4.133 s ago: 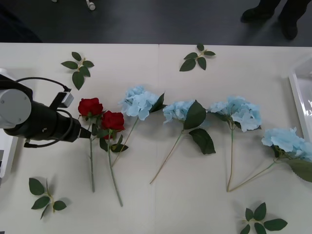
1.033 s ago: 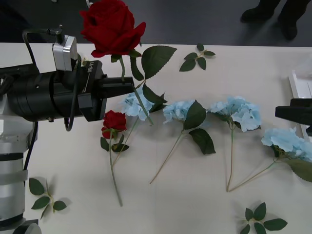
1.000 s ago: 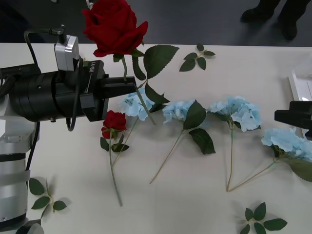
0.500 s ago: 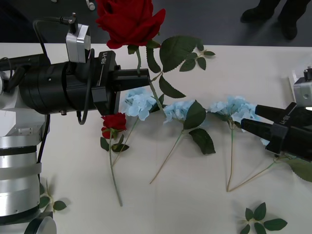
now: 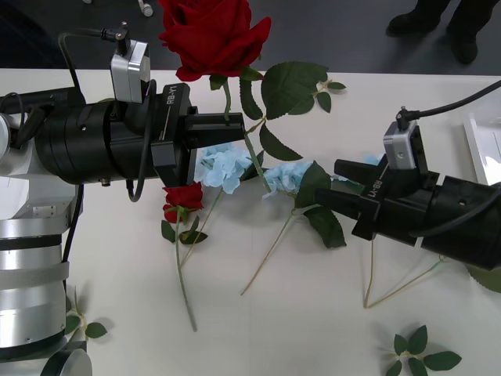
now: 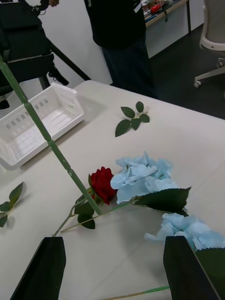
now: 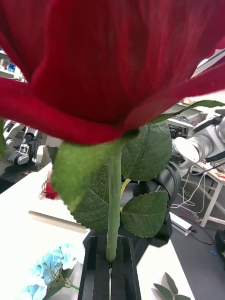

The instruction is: Put the red flowers into the right box and the blue flowers into the left box

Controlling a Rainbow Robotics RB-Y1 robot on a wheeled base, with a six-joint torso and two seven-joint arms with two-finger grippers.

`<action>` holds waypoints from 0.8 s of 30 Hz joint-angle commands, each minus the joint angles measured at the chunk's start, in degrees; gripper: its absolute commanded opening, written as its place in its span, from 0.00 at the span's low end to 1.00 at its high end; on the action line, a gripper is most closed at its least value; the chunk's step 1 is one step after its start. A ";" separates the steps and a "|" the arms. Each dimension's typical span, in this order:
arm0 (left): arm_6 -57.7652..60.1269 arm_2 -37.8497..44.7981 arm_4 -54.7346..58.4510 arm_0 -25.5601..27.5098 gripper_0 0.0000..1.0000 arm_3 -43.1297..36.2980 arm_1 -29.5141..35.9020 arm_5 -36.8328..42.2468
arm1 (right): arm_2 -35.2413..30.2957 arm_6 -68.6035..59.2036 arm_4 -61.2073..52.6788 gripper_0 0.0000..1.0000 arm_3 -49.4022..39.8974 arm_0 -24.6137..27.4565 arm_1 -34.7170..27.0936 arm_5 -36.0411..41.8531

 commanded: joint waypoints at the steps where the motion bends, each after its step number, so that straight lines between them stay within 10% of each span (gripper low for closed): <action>1: -0.04 0.05 -0.06 -1.24 0.00 -1.53 -1.26 0.23 | 3.49 3.01 0.68 0.61 1.50 -4.78 1.59 -0.55; 12: -0.04 0.05 -0.06 -1.24 0.00 -1.53 -1.26 0.23 | 16.06 3.97 0.86 0.61 8.10 -19.46 6.86 -1.95; 24: -0.04 0.05 -0.06 -1.24 0.00 -1.53 -1.26 0.23 | 19.66 4.85 -0.46 0.61 8.10 -24.47 11.96 -2.04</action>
